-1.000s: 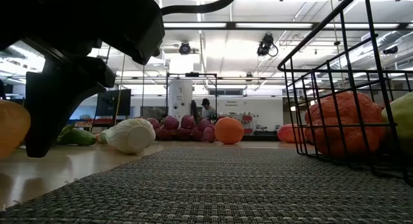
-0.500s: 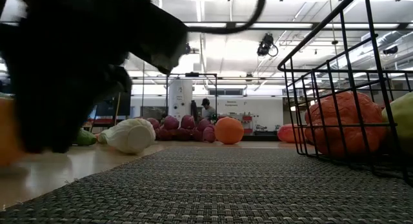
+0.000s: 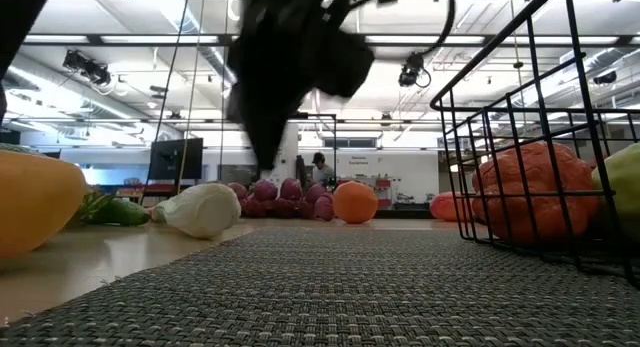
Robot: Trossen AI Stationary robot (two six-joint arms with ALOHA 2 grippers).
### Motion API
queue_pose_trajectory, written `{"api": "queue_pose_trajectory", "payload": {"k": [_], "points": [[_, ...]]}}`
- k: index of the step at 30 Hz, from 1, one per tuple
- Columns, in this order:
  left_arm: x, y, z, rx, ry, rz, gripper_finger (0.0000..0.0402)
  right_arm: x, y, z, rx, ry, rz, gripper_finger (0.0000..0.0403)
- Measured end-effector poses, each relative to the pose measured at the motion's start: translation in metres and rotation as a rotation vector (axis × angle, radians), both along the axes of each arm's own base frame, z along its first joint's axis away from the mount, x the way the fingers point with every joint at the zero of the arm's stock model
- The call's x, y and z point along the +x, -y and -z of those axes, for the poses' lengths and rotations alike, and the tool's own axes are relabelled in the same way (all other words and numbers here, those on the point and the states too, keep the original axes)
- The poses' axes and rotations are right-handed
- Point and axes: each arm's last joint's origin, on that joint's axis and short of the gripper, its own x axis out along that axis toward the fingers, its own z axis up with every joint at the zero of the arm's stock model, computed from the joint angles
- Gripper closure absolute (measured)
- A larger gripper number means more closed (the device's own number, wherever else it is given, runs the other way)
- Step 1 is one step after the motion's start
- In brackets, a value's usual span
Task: Build produce basket
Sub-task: Put the bottom mango into the wire basket
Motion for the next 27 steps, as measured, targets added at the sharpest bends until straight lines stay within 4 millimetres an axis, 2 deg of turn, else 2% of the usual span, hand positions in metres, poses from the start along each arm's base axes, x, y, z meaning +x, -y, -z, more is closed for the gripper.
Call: {"api": "queue_pose_trajectory", "payload": {"k": [5, 10, 14, 17, 20, 23, 27], "points": [[0.017, -0.018, -0.055, 0.023, 0.14, 0.066, 0.0396, 0.0, 0.001, 0.0, -0.012, 0.012, 0.017, 0.0104], [0.017, -0.052, -0.113, 0.177, 0.234, 0.108, 0.0393, 0.001, 0.002, -0.001, -0.067, 0.054, 0.041, 0.0104], [0.012, -0.082, -0.146, 0.209, 0.274, 0.064, 0.0387, 0.006, 0.004, -0.006, -0.147, 0.154, 0.093, 0.0104], [0.006, -0.095, -0.159, 0.182, 0.269, 0.032, 0.0391, 0.01, 0.006, -0.009, -0.163, 0.197, 0.123, 0.0104], [-0.002, -0.088, -0.16, 0.112, 0.221, 0.059, 0.0395, 0.012, 0.008, -0.01, -0.162, 0.2, 0.133, 0.0104], [-0.009, -0.064, -0.155, 0.06, 0.155, 0.127, 0.0386, 0.012, 0.008, -0.009, -0.162, 0.199, 0.133, 0.0104], [-0.014, -0.028, -0.145, 0.055, 0.109, 0.221, 0.0344, 0.012, 0.007, -0.009, -0.163, 0.199, 0.13, 0.0104]]}}
